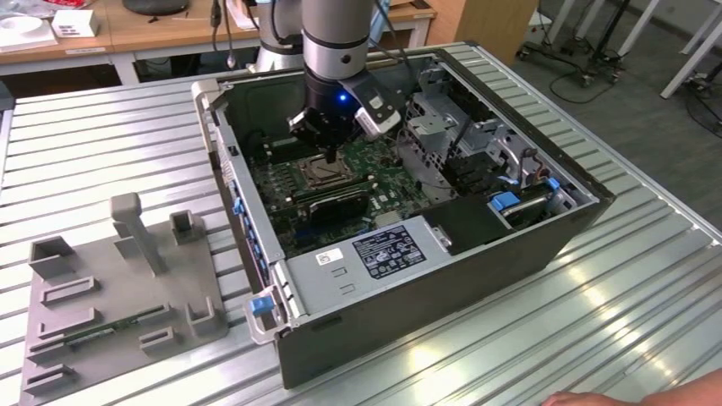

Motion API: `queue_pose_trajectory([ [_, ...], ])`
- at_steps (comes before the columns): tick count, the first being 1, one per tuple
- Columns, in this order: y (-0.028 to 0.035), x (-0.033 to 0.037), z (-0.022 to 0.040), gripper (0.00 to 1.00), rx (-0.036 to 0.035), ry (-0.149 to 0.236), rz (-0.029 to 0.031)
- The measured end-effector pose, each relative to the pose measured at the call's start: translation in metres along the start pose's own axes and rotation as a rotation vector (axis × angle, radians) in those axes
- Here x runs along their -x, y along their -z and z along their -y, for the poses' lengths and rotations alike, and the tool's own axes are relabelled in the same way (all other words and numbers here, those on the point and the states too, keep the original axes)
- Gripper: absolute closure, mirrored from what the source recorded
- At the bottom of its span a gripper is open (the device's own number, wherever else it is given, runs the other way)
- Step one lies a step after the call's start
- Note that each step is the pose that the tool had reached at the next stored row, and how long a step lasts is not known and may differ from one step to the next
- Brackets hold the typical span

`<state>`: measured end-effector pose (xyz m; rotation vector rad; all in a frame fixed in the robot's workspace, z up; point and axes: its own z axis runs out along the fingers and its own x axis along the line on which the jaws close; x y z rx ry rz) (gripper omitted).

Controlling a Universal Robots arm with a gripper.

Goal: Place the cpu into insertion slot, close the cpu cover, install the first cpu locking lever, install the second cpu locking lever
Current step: 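Install the second cpu locking lever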

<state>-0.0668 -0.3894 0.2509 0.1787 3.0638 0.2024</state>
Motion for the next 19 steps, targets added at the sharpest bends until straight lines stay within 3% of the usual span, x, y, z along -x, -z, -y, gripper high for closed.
queue_pose_trajectory([
  [19,-0.0055,-0.0042,0.0018,0.89,0.0000,0.000,0.0001],
])
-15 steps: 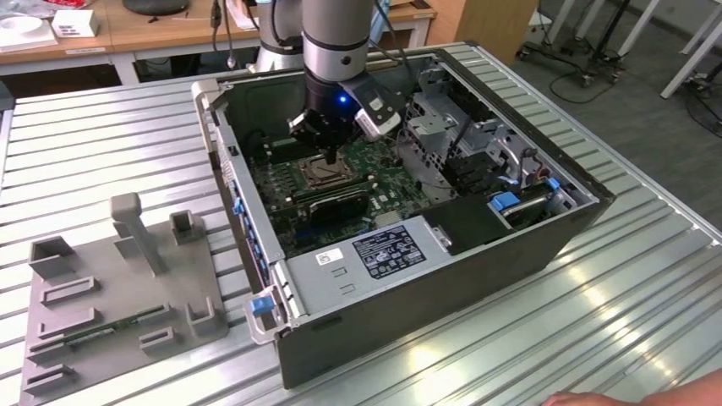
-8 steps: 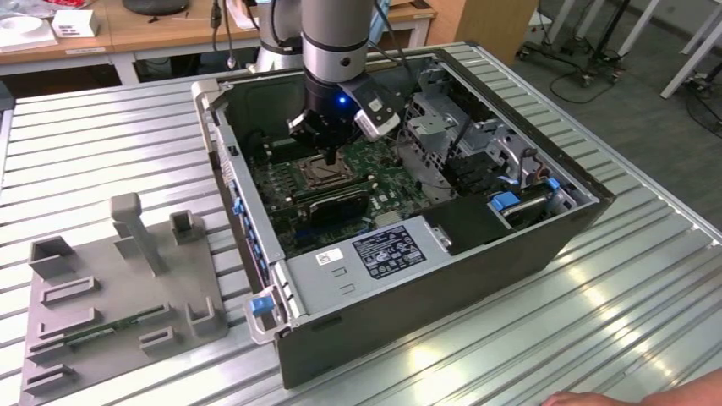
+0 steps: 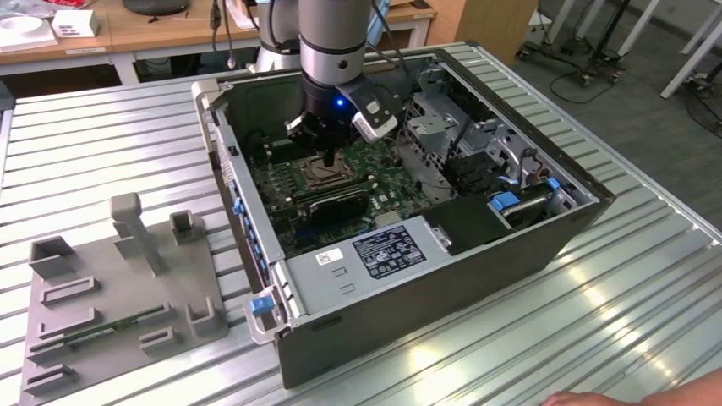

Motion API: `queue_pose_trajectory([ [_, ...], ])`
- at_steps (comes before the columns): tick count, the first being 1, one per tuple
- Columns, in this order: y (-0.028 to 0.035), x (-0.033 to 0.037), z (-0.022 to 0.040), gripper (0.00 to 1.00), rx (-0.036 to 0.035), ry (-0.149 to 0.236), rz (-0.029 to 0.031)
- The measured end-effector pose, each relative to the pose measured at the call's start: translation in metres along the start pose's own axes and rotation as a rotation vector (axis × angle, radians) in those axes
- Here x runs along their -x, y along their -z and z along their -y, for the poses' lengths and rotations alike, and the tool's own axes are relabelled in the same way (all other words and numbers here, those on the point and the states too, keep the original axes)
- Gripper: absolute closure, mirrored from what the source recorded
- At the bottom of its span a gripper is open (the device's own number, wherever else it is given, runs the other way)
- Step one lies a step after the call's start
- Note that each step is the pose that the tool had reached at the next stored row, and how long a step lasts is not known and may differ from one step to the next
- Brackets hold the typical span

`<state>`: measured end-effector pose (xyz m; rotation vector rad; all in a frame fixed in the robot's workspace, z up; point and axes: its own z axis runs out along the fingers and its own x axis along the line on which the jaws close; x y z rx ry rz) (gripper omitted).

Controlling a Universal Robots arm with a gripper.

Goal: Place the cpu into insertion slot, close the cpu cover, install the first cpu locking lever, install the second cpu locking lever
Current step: 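Install the second cpu locking lever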

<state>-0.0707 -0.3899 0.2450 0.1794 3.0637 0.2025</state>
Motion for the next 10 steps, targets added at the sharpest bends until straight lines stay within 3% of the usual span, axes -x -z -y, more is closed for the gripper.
queue_pose_trajectory([
  [10,-0.0026,-0.0002,0.0003,0.89,0.0002,0.000,0.0001],
])
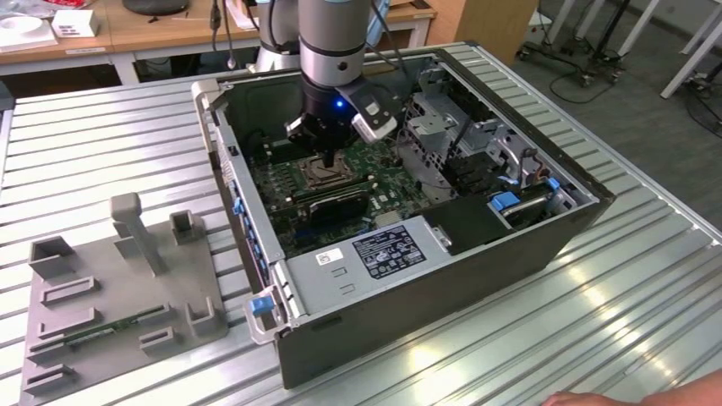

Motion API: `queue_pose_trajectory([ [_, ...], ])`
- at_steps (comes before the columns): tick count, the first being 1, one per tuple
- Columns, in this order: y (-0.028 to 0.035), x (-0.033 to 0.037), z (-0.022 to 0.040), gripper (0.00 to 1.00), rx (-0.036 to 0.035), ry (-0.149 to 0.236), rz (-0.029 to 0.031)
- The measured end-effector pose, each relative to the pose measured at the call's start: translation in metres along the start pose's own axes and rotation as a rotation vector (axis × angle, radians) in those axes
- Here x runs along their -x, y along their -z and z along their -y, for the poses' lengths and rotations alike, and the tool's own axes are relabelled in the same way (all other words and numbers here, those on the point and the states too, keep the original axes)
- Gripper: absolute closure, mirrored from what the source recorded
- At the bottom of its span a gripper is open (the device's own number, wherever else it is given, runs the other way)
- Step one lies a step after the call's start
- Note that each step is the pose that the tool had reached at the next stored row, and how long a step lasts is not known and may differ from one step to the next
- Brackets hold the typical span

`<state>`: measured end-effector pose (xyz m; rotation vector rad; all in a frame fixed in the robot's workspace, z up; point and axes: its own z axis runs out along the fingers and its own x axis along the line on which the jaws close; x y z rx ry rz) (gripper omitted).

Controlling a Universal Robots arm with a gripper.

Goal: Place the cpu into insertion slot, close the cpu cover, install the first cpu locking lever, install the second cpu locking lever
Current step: 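Install the second cpu locking lever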

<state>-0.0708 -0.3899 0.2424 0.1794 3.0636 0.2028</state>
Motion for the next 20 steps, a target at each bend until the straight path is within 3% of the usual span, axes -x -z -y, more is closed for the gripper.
queue_pose_trajectory([
  [12,-0.0003,0.0003,0.0023,0.89,0.0000,0.000,0.0000],
  [20,-0.0071,-0.0012,0.0039,0.89,-0.0001,0.000,-0.0001],
])
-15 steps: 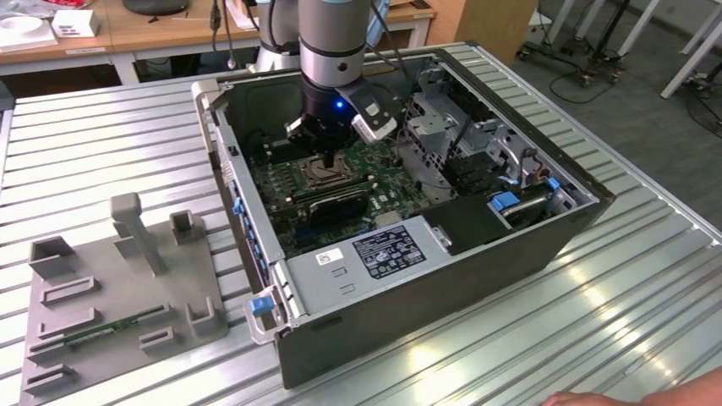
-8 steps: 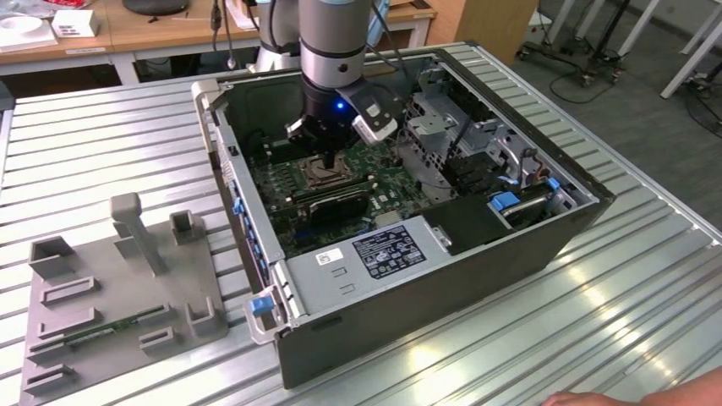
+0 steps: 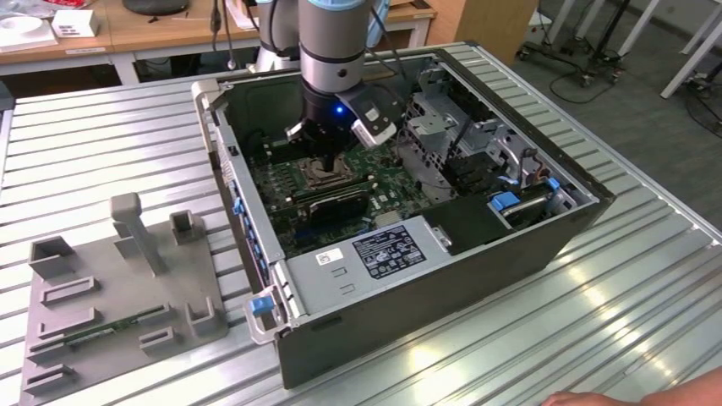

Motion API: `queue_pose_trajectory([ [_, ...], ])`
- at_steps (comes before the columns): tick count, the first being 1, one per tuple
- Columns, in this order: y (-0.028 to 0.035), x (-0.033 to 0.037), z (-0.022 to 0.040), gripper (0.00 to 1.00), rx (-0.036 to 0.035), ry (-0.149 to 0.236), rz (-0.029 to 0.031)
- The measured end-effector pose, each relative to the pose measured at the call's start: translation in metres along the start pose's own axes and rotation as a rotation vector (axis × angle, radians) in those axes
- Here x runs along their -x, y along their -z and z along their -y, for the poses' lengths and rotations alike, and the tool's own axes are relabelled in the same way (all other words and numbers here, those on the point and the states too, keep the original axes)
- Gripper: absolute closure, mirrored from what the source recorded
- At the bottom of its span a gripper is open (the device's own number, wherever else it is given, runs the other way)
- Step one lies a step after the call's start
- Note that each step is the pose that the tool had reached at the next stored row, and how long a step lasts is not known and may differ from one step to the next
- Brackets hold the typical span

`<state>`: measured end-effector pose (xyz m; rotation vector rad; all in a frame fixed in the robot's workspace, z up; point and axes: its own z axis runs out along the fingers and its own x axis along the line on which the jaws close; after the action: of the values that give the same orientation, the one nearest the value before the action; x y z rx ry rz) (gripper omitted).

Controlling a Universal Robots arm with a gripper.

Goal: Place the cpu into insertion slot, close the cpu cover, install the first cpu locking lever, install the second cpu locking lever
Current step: 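Install the second cpu locking lever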

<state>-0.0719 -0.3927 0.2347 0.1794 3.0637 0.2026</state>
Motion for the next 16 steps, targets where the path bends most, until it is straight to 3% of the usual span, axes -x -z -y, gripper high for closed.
queue_pose_trajectory([
  [8,-0.0106,-0.0028,0.0019,0.89,0.0000,0.000,0.0000],
  [16,-0.0117,-0.0032,0.0021,0.89,-0.0001,0.000,0.0000],
])
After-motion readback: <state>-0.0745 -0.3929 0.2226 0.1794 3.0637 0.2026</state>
